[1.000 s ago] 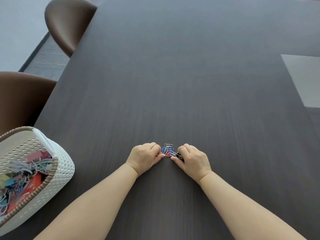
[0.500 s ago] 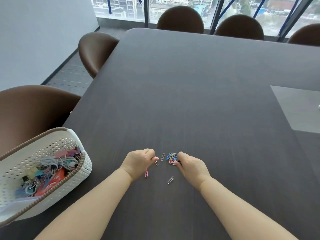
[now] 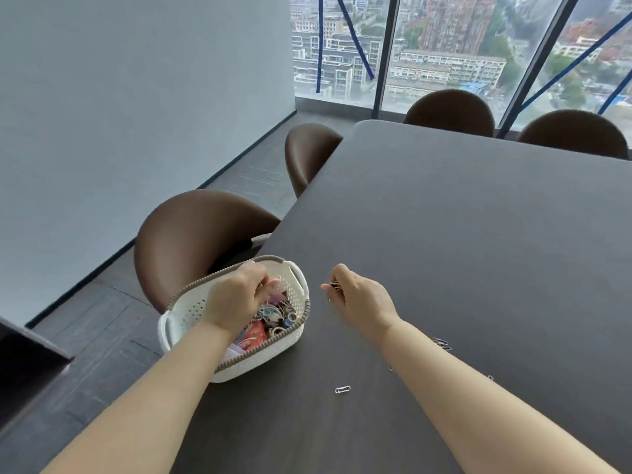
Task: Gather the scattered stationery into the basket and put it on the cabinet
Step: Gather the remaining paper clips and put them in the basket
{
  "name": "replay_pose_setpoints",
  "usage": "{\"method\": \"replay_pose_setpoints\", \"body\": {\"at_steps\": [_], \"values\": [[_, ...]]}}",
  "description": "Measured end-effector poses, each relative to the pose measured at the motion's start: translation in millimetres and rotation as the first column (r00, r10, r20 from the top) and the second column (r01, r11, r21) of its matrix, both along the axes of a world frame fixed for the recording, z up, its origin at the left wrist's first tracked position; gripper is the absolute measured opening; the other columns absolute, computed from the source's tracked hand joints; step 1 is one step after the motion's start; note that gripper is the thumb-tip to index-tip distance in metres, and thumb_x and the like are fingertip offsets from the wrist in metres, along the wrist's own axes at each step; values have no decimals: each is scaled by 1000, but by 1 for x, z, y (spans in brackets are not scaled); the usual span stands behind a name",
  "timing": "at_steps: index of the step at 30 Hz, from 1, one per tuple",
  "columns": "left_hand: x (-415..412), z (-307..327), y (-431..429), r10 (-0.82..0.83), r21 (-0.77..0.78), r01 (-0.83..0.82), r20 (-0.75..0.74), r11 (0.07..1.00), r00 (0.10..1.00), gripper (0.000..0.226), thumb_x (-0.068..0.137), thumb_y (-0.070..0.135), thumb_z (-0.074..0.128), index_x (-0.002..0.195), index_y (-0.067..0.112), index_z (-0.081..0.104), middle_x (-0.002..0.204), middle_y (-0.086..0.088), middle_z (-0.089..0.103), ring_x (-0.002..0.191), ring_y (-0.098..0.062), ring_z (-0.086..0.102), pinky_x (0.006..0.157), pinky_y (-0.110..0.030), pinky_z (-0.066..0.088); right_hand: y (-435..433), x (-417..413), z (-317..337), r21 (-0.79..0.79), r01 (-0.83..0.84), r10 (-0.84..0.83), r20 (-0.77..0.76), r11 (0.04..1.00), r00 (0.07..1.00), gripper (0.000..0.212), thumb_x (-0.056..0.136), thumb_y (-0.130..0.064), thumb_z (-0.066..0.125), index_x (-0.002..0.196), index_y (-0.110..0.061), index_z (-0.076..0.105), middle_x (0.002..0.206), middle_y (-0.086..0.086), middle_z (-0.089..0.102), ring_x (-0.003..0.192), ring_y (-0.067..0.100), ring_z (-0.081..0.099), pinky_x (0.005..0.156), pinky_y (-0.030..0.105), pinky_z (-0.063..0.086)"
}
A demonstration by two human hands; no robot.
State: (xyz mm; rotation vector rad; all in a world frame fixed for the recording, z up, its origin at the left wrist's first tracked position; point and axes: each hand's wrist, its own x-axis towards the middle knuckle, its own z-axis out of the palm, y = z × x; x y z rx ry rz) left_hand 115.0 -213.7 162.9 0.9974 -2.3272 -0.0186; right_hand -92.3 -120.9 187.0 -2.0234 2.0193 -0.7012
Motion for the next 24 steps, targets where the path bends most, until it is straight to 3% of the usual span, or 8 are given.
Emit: {"method": "replay_pose_setpoints", "body": {"at_steps": [3, 7, 10, 17, 19, 21, 23, 24], "values": [[34, -10, -10, 51, 214, -93, 197, 972, 979, 31, 87, 44, 55, 82, 15, 65, 81, 1, 64, 73, -20, 60, 58, -30, 46, -24, 38, 8, -37, -66, 65, -31, 997, 997, 29, 96, -32, 44, 99, -3, 48, 92, 12, 64, 77, 35, 57, 60, 32, 31], [58, -15, -20, 18, 324, -126, 316, 937, 949, 25, 93, 34, 50, 108, 24, 68, 105, 5, 64, 97, -14, 58, 74, -23, 41, -43, 61, 7, -34, -104, 101, -81, 994, 992, 27, 96, -31, 43, 99, -5, 48, 93, 10, 63, 78, 34, 58, 62, 33, 37], [65, -10, -24, 10, 322, -131, 352, 938, 936, 32, 95, 42, 41, 109, 26, 65, 106, 7, 63, 97, -14, 58, 70, -25, 41, -51, 69, 3, -22, -111, 108, -118, 994, 987, 26, 96, -32, 43, 99, -7, 49, 95, 8, 63, 79, 33, 58, 63, 34, 39], [72, -6, -24, 115, 259, -248, 438, 934, 891, 41, 98, 44, 29, 87, 16, 56, 88, -4, 67, 82, -23, 61, 62, -29, 40, -71, 92, -15, -29, -125, 120, -131, 992, 984, 22, 95, -26, 45, 95, -8, 57, 96, 6, 63, 86, 30, 57, 65, 28, 40], [76, -6, -25, 94, 278, -224, 415, 934, 905, 37, 96, 45, 34, 88, 16, 56, 89, -1, 66, 81, -20, 61, 62, -29, 42, -76, 94, -19, 64, -155, 163, -143, 986, 976, 22, 95, -25, 44, 99, -12, 62, 106, 4, 61, 99, 26, 54, 82, 32, 45], [80, -7, -25, 53, 303, -184, 392, 935, 918, 33, 95, 43, 39, 92, 18, 59, 92, 2, 66, 83, -17, 60, 63, -28, 43, -79, 94, -21, 201, -174, 213, -197, 964, 957, 24, 94, -29, 46, 108, -19, 64, 120, 0, 56, 115, 23, 45, 102, 35, 36], [83, -9, -24, 39, 302, -164, 380, 939, 924, 30, 95, 39, 40, 96, 18, 61, 96, 3, 65, 87, -16, 59, 64, -27, 43, -79, 93, -22, 255, -157, 217, -228, 954, 949, 26, 92, -34, 48, 111, -22, 62, 124, -1, 53, 119, 21, 41, 105, 37, 35], [84, -10, -23, 40, 291, -159, 374, 943, 926, 28, 95, 37, 40, 97, 19, 62, 98, 4, 65, 88, -16, 59, 64, -27, 42, -78, 93, -21, 256, -132, 196, -240, 958, 951, 27, 92, -36, 48, 109, -21, 63, 120, 0, 56, 115, 21, 44, 99, 36, 41]]}}
